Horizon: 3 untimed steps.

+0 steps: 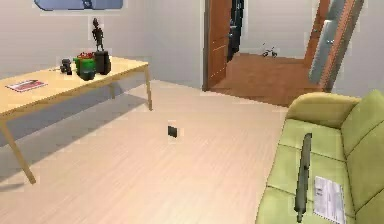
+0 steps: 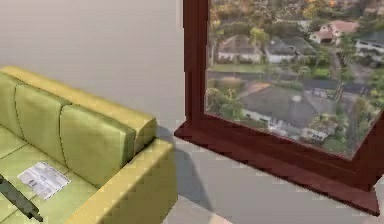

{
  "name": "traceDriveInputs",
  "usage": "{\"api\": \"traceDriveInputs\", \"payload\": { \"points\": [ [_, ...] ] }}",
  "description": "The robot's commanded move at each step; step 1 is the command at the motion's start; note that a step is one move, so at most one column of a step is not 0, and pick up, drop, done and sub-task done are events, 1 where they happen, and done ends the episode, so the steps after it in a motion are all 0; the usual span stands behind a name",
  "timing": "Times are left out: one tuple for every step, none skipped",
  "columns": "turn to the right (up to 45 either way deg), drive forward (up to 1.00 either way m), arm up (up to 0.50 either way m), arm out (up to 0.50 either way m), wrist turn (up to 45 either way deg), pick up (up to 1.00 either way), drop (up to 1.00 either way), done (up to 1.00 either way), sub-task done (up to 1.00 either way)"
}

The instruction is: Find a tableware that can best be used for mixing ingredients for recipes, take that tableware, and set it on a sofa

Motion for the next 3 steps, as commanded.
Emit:
{"api": "traceDriveInputs", "payload": {
  "points": [
    [-39.0,0.0,0.0,0.0,0.0,0.0,0.0,0.0,0.0],
    [0.0,0.2,0.0,0.0,0.0,0.0,0.0,0.0,0.0],
    [12.0,0.0,0.0,0.0,0.0,0.0,0.0,0.0,0.0]
  ]
}}
